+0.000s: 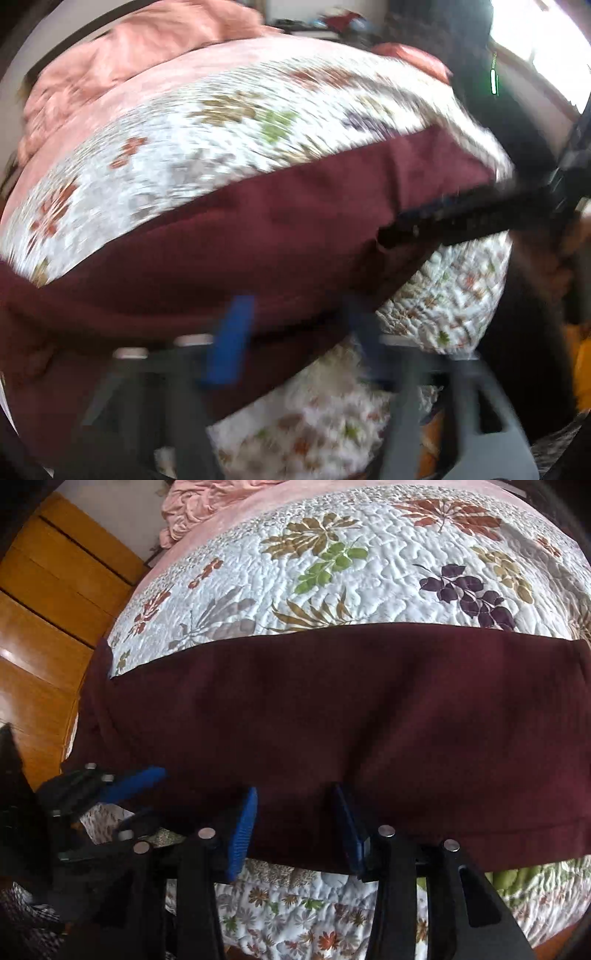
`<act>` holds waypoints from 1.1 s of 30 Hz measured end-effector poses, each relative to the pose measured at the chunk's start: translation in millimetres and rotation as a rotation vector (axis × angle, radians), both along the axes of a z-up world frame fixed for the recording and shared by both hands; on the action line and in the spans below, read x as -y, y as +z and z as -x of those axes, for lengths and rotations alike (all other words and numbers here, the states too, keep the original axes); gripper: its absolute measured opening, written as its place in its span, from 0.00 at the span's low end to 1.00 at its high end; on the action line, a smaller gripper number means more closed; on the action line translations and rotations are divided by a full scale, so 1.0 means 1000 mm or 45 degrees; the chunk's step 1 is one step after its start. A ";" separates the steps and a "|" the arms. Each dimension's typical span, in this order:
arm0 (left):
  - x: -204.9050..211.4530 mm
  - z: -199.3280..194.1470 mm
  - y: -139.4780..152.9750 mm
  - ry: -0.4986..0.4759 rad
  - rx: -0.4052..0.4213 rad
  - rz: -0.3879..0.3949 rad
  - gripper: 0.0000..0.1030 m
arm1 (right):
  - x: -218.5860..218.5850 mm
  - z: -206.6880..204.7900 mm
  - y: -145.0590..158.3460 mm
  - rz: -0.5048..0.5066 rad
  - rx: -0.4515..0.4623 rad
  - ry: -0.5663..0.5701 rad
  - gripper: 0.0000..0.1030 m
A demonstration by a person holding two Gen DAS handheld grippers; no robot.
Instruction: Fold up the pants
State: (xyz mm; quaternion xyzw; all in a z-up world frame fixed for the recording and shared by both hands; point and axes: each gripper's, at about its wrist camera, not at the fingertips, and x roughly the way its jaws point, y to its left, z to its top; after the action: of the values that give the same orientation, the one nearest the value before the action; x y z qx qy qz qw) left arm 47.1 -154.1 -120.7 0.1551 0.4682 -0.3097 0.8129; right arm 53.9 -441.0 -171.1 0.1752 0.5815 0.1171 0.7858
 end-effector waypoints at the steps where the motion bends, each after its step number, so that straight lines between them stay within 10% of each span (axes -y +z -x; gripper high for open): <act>1: -0.012 -0.003 0.008 0.041 -0.014 0.039 0.78 | 0.001 -0.001 -0.002 -0.006 -0.010 -0.002 0.43; 11: -0.161 -0.051 -0.045 0.598 -0.222 -0.145 0.61 | -0.020 -0.002 -0.002 0.135 0.026 0.060 0.54; 23: -0.190 -0.039 -0.024 0.601 -0.075 -0.052 0.69 | -0.031 -0.017 0.040 0.009 0.112 0.055 0.56; 33: -0.286 -0.067 -0.028 0.912 -0.115 -0.081 0.69 | -0.205 -0.102 0.067 -0.202 0.151 0.522 0.56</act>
State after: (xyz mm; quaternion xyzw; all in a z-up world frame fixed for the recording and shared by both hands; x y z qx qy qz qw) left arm 113.7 131.6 -148.2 -0.0075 0.5376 0.0029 0.8432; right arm 156.0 -236.4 -104.4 0.1075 0.5467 0.3299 0.7621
